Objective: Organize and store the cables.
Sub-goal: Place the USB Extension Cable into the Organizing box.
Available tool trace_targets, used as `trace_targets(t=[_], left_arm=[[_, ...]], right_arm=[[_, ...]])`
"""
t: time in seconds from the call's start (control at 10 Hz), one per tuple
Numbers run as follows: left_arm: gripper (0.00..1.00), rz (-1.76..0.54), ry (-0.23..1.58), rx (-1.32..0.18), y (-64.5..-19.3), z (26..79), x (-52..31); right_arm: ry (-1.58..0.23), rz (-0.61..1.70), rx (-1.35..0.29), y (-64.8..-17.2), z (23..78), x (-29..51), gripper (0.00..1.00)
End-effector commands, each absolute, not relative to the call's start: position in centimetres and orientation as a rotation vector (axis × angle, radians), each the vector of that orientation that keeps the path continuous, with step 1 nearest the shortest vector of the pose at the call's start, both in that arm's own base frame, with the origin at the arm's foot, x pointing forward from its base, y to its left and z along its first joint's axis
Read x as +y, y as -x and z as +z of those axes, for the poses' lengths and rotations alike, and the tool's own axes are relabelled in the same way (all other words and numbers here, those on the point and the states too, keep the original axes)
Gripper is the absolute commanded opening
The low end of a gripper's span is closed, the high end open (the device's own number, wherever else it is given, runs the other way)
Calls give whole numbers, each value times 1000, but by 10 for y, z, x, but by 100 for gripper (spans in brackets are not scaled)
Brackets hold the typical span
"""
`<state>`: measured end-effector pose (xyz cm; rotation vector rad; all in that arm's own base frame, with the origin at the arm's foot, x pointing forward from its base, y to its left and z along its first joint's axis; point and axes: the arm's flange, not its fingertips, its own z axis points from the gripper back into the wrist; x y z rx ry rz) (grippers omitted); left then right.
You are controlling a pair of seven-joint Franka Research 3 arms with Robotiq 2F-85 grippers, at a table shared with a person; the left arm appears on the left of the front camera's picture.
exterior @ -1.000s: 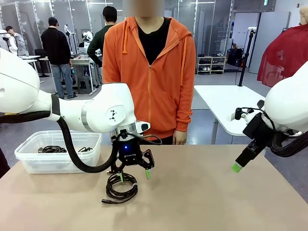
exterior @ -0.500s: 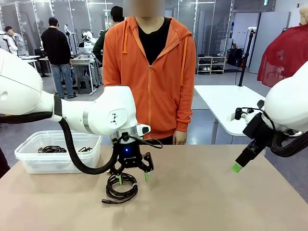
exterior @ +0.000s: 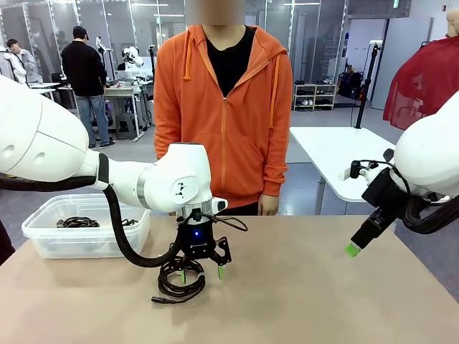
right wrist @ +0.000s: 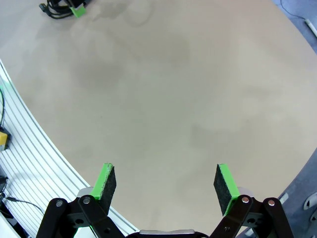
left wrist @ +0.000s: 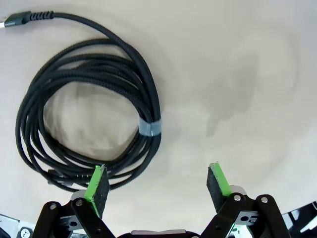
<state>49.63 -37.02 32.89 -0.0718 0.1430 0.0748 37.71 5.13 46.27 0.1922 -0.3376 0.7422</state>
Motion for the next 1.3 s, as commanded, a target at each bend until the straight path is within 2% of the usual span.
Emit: trace_targets(t=[0.0, 0.9, 1.0, 1.1, 1.2], left_arm=[[100, 96, 61, 123, -508, 322, -377], [100, 86, 43, 71, -508, 309, -380], [96, 85, 34, 74, -508, 308, -380], [58, 84, 25, 65, -508, 308, -381], [38, 86, 22, 49, -507, 310, -382]], right_arm=[[-179, 731, -335, -377, 464, 50, 100], [-179, 731, -335, -377, 464, 50, 100], [-179, 731, -335, -377, 464, 50, 100], [-179, 731, -335, -377, 464, 50, 100], [-179, 731, -335, -377, 464, 50, 100]])
